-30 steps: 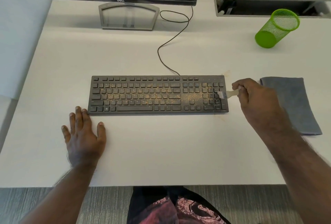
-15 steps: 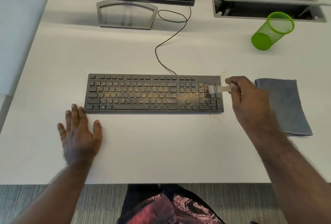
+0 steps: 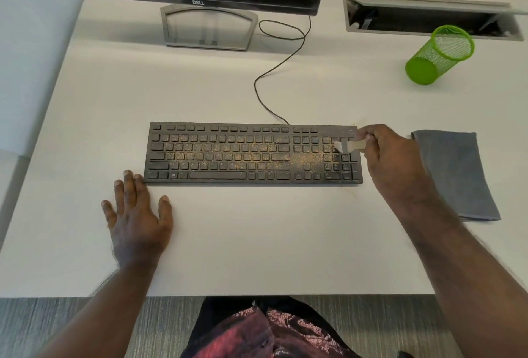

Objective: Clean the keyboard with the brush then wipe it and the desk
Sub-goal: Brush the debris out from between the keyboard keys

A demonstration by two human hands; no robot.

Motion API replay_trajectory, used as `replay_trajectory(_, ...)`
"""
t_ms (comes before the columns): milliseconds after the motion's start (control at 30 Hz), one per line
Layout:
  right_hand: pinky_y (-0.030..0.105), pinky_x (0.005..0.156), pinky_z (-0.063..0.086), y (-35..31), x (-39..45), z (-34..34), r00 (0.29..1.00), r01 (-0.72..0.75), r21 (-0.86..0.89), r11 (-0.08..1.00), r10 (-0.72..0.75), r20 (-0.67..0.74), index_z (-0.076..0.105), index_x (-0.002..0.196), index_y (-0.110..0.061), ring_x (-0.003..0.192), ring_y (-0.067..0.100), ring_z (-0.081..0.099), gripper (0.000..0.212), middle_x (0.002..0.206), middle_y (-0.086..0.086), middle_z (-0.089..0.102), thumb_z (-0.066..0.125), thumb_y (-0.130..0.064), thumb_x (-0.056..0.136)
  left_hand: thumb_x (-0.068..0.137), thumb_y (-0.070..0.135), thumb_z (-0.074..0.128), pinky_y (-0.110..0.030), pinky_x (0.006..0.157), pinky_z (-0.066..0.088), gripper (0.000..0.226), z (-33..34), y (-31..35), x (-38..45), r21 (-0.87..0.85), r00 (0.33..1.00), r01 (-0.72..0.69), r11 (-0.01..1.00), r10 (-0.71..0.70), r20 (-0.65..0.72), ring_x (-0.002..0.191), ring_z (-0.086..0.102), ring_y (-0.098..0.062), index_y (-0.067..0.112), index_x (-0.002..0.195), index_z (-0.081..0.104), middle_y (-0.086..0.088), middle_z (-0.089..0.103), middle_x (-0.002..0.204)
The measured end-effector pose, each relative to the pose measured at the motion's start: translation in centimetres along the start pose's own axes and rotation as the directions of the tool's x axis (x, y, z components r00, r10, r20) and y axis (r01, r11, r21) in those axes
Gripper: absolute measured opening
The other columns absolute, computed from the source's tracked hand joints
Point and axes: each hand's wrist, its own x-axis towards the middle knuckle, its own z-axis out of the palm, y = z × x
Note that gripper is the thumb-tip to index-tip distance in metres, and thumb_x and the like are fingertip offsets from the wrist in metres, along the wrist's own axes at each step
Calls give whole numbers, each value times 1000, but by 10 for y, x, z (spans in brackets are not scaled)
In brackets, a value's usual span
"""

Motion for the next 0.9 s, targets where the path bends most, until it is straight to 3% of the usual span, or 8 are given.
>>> replay_trajectory(200,27,55,37,-7,-26,-9,994,-49,-84,995,57,96,66,111,-14,59,21,53,25,83,9,71,43,-18,102,95,50,27,-53,127,2,80,-2,0,0,-2,1000,-4,1000,4,20,158,6,-26,7,161,20,-6,11,171)
replay_trajectory(367,33,65,53,-5,-40,-10,988,-99,-100,990,110,109,66,109,-14,74,26,66,26,91,9,73,42,-20,101,94,49,27,-55,126,3,80,-1,0,1,-1,1000,-4,1000,4,31,158,7,-27,6,161,21,-7,11,171)
replay_trajectory(467,42,70,58,-1,-40,-11,988,-139,-57,989,142,62,65,105,-21,76,24,69,23,88,4,72,42,-23,100,95,49,27,-56,126,4,80,-1,-2,1,5,999,-7,1000,7,34,158,8,-28,5,161,22,-7,11,171)
replay_trajectory(633,40,68,56,-11,-30,-9,988,-118,53,992,122,-90,65,109,-23,78,21,69,22,90,-1,71,44,-23,101,95,50,25,-56,126,3,80,-1,-3,2,9,999,-21,1000,21,47,158,5,-27,5,161,18,-7,9,171)
replay_trajectory(800,30,51,43,-13,-33,0,993,-80,-1,997,79,-84,66,107,-17,53,13,51,22,78,3,67,44,-18,101,97,51,23,-55,126,1,79,-2,-3,2,2,998,-37,999,37,50,158,4,-28,5,161,17,-7,7,172)
replay_trajectory(900,27,51,37,-10,-43,0,993,-110,-30,993,109,-46,65,104,-17,52,9,47,23,78,3,67,43,-18,100,97,51,23,-55,126,1,79,-2,-3,1,-6,998,-38,999,39,45,158,3,-28,5,161,17,-8,7,172)
